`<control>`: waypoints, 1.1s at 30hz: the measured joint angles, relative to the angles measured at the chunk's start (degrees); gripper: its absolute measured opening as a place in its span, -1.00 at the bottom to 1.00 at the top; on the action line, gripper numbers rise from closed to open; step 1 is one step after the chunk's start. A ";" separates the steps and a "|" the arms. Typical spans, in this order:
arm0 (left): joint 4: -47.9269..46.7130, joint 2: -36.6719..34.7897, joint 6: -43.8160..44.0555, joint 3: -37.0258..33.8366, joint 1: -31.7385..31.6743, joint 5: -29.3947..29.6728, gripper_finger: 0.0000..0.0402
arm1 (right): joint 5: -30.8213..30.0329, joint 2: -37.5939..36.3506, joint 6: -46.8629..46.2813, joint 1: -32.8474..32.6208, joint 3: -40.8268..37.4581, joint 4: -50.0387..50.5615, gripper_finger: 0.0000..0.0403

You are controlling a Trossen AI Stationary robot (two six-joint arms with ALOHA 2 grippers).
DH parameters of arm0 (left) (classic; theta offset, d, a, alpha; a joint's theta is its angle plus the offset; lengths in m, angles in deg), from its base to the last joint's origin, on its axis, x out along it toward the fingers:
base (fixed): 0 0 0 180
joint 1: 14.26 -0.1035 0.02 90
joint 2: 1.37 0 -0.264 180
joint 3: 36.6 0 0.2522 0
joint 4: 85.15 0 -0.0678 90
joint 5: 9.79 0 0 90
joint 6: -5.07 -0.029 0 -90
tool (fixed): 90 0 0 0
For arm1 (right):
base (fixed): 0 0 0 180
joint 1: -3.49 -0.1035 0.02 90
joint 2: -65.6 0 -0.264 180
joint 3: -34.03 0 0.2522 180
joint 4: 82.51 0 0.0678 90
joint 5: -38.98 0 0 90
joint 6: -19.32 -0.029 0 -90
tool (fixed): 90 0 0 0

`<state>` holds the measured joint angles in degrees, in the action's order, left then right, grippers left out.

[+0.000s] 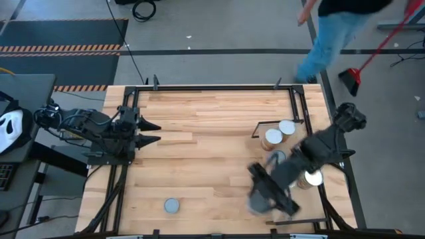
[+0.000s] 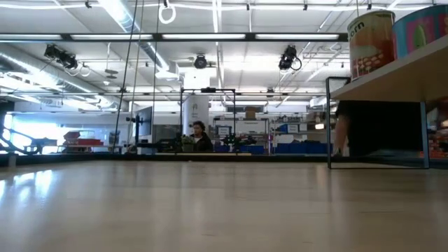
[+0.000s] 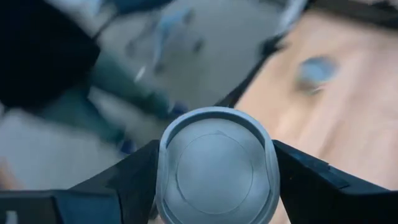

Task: Pick and place cans onto a shelf
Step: Put the canned sliced carrots on the shelf

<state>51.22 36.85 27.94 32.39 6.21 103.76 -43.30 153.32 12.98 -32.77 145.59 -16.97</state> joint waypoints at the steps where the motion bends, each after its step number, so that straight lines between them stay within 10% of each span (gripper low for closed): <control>1: 0.00 0.00 0.02 0.00 0.00 0.00 0.03 | 0.66 0.00 1.16 -2.00 -0.09 1.78 0.39; 11: 0.05 0.00 0.02 0.00 0.00 -0.02 0.03 | -3.62 1.69 20.25 -15.08 -0.53 13.13 0.39; 33: 0.06 0.00 0.00 0.00 0.00 -0.02 0.03 | 2.88 1.64 30.44 -13.42 -11.62 18.25 0.47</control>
<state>51.29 36.85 27.95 32.39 6.21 103.74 -40.42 154.96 43.42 -46.19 133.97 1.28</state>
